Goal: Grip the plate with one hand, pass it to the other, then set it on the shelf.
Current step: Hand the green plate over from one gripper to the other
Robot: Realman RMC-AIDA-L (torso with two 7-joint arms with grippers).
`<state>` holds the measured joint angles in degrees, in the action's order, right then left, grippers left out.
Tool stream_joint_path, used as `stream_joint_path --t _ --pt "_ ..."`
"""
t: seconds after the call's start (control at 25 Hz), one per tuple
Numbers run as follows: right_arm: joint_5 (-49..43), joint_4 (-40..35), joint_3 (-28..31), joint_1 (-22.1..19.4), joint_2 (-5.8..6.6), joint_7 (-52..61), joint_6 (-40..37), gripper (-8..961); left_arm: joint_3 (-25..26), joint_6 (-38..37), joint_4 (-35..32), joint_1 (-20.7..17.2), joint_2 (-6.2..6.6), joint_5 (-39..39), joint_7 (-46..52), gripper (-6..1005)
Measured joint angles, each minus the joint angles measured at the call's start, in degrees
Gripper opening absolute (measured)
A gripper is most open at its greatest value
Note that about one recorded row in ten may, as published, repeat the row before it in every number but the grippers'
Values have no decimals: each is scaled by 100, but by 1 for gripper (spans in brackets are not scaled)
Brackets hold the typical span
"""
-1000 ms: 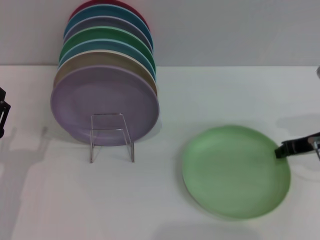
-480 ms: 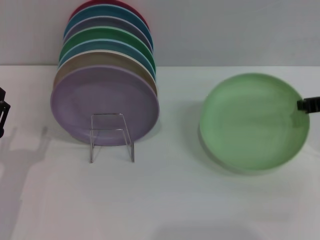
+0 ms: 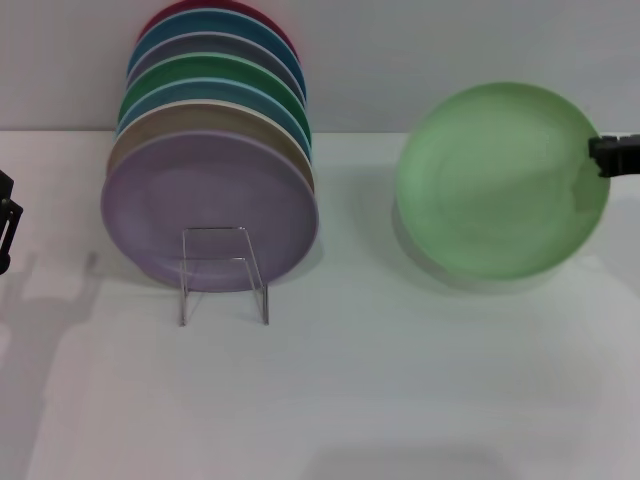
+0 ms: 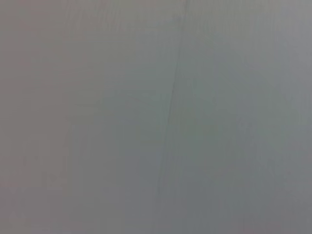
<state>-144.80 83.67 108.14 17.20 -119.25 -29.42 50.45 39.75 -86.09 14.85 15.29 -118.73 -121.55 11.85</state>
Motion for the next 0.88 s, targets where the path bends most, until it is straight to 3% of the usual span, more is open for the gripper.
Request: stream_joint_path --t 0.28,0.52,0.88 --pt "0 -343 -634 -58 2 -186 -1231 19 1 -5 0 4 0 -3 8 767" --pt "-16 -430 -1405 -352 4 -202 -2539 19 -17 -5 0 26 0 -20 10 767" --pt "-24 -525 -1892 -621 -5 -205 -3519 18 1 -6 0 43 1 -16 11 766"
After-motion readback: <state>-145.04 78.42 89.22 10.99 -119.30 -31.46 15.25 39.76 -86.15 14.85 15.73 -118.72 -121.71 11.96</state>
